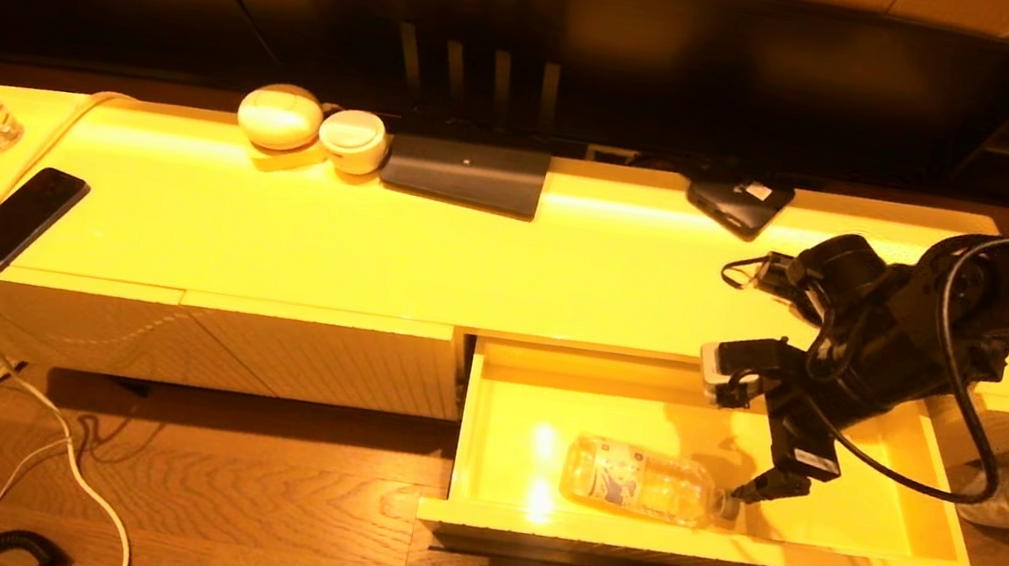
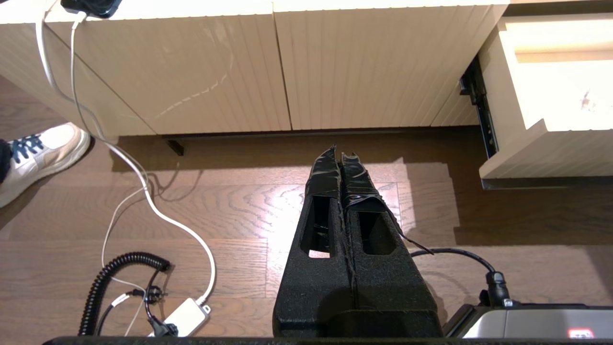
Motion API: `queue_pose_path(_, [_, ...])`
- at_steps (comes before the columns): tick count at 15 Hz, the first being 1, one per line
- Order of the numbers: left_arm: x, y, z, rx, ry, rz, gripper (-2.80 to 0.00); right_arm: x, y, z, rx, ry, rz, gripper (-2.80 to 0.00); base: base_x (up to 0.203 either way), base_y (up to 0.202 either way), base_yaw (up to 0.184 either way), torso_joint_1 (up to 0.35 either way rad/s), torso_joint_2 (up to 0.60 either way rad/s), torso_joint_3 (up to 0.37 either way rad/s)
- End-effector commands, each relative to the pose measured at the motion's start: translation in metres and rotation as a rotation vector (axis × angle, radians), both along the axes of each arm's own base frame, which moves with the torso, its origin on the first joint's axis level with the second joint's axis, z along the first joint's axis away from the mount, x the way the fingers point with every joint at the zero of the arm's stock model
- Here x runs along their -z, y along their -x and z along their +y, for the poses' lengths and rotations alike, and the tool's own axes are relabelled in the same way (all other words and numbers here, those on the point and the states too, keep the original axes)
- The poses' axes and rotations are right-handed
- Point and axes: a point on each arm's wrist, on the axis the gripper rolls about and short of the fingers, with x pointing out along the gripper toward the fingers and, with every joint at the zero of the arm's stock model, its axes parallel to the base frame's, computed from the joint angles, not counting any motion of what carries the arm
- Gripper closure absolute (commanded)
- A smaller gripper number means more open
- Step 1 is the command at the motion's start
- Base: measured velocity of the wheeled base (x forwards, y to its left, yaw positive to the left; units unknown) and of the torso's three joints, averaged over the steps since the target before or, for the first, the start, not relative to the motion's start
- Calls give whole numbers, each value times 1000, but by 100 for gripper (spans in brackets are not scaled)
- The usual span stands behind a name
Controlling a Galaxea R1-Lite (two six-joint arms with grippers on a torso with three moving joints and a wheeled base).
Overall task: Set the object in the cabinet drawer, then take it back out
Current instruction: Take the mineral water out of the drawer and put it on the table
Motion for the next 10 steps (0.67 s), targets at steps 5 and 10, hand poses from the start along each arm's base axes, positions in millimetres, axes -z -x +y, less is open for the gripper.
queue_pose_path(5, [0,0,0,0,0,-1,0,23,-22,3,48,-6,42,-280,0,0,0,0,0,0])
queue_pose_path(10, [0,0,0,0,0,-1,0,23,-29,2,59,-11,11,-280,0,0,0,0,0,0])
